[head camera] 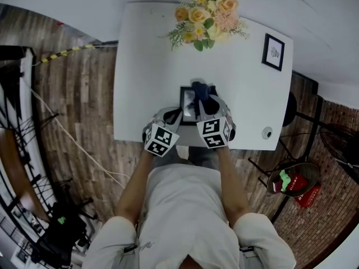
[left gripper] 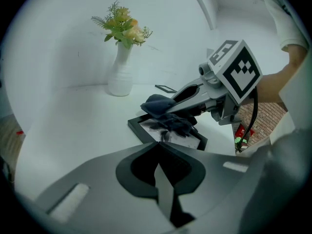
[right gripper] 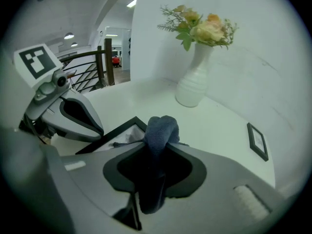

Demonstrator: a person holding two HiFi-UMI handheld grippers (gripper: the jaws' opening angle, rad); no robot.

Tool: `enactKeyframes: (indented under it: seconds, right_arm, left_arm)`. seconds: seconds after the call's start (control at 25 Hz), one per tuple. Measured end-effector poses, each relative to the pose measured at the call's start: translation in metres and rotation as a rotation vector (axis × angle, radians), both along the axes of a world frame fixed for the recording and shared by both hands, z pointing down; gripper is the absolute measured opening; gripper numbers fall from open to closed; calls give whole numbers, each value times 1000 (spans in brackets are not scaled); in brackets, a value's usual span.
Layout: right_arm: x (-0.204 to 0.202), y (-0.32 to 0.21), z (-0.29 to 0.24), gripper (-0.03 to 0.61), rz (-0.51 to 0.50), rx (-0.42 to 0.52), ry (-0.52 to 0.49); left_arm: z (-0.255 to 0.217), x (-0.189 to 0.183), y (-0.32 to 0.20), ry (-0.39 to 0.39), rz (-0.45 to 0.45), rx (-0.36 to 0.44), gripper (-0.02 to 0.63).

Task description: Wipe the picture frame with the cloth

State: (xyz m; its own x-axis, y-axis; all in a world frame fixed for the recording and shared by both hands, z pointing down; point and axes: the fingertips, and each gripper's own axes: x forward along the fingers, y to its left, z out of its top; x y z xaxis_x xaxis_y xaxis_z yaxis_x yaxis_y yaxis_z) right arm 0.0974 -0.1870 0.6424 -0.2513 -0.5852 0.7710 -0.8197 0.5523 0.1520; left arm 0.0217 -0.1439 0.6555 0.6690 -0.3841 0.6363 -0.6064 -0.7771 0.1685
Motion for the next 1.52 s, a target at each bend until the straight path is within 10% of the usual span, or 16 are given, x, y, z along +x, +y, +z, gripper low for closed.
enactKeyframes:
  seconds: [0.84,1.52]
  right_arm:
    - [49,15,-10,98,160,32,20]
    - [-26,36,-50,98,26,81,-109]
  left_arm:
    - [-1,4,1,8,46,3,20]
    - [-1,2,-1,9,44,14,20]
